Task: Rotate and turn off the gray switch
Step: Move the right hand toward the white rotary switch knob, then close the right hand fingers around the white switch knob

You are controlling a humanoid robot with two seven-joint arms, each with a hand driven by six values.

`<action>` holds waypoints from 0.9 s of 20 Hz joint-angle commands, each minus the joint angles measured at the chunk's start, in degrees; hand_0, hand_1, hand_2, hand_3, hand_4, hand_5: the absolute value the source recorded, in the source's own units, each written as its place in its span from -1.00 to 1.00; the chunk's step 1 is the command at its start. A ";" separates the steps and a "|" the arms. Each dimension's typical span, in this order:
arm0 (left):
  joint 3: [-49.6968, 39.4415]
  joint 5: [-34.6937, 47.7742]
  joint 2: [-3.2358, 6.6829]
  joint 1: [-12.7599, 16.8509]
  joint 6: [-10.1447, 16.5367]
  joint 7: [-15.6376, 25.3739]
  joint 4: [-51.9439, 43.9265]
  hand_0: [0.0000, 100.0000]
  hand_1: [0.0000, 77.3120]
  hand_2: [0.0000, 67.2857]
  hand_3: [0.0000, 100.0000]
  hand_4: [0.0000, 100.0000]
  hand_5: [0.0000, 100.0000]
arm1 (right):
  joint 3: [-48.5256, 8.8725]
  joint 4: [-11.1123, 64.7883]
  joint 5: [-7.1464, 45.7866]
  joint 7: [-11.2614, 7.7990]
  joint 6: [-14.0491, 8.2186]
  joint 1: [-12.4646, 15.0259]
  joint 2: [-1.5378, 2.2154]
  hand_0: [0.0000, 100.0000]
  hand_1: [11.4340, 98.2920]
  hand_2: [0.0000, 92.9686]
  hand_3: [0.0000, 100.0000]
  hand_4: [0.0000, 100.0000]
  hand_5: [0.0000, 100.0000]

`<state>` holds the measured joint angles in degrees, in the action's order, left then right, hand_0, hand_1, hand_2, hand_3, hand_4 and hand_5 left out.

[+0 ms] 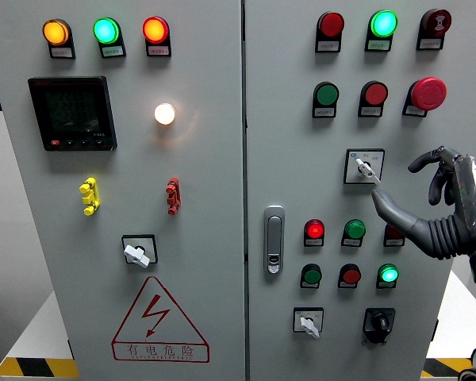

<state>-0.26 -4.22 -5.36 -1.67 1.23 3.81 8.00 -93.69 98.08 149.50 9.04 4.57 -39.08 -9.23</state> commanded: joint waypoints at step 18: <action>0.00 0.00 0.00 0.00 0.00 0.06 0.00 -1.00 -1.00 -0.61 -0.63 -0.81 -0.76 | 1.06 -4.48 0.09 0.10 -0.09 -2.85 -0.09 -1.00 -0.28 0.26 0.81 0.93 0.86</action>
<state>-0.26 -4.22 -5.36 -1.67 1.23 3.81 8.00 -92.61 93.80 149.59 9.14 4.48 -41.82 -9.32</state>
